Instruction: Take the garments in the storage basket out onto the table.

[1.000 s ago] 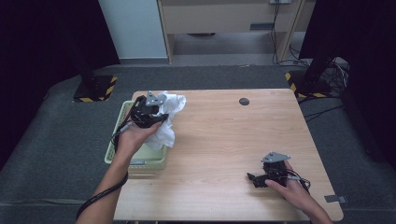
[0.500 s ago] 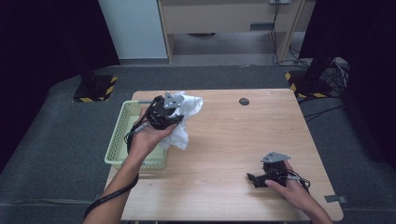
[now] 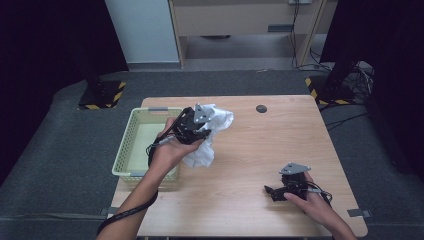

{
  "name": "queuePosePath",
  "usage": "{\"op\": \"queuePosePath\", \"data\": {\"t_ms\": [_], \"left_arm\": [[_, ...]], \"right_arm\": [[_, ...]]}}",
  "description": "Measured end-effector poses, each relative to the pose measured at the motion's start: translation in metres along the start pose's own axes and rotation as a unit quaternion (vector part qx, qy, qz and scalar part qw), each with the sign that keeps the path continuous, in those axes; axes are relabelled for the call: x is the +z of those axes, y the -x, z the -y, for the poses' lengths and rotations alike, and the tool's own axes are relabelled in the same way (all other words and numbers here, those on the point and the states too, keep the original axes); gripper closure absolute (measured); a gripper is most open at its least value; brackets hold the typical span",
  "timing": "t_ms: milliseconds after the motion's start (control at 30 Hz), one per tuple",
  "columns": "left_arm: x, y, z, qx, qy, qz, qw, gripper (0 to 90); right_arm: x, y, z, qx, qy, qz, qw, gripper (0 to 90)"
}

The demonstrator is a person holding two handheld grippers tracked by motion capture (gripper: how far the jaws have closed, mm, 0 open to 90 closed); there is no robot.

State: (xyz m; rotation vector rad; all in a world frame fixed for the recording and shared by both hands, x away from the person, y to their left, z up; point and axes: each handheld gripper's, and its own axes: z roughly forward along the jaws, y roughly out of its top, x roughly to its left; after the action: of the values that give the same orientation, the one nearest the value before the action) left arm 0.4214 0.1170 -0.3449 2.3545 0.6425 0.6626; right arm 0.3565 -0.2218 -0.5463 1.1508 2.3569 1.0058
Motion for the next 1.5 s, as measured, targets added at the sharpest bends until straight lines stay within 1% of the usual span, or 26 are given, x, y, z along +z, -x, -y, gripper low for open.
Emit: {"op": "queuePosePath", "data": {"t_ms": [267,333,467,800,967,1200,1267,1333,1367,1433,1500], "left_arm": [[0.011,0.011,-0.005,0.004,-0.001,0.013,0.9999,66.0],[0.014,0.015,-0.005,0.009,-0.004,0.016,0.9998,66.0],[0.020,0.021,-0.005,0.012,-0.008,0.018,0.9997,66.0],[0.035,0.036,-0.004,0.016,-0.010,0.038,0.9991,66.0],[0.045,0.048,-0.003,0.020,-0.015,0.043,0.9987,65.9],[0.062,0.065,-0.001,0.026,-0.021,0.063,0.9975,65.9],[0.068,0.070,0.001,0.024,-0.022,0.069,0.9971,65.9],[0.076,0.075,0.005,0.017,-0.025,0.071,0.9970,65.7],[0.076,0.075,0.005,0.017,-0.025,0.071,0.9970,65.7],[0.086,0.080,0.011,-0.002,-0.024,0.079,0.9966,65.6],[0.095,0.086,0.015,-0.017,-0.026,0.087,0.9957,65.6]], "right_arm": [[0.000,0.000,0.000,-0.001,0.000,0.000,1.0000,0.3],[0.000,0.000,0.000,-0.002,0.000,-0.001,1.0000,0.3],[0.000,0.000,0.000,-0.004,0.000,-0.003,1.0000,0.3],[0.000,0.000,0.000,-0.005,0.000,-0.004,1.0000,0.3],[0.000,0.000,0.000,-0.005,0.000,-0.004,1.0000,0.3],[0.000,0.000,0.000,-0.006,0.000,-0.005,1.0000,0.3],[0.000,0.000,0.000,-0.006,0.000,-0.005,1.0000,0.3],[0.000,0.000,0.000,-0.007,0.000,-0.005,1.0000,0.3],[0.000,0.000,0.000,-0.007,0.000,-0.005,1.0000,0.3],[0.000,0.000,0.000,-0.007,0.000,-0.005,1.0000,0.3],[0.000,0.000,0.000,-0.006,0.000,-0.005,1.0000,0.3]]}}
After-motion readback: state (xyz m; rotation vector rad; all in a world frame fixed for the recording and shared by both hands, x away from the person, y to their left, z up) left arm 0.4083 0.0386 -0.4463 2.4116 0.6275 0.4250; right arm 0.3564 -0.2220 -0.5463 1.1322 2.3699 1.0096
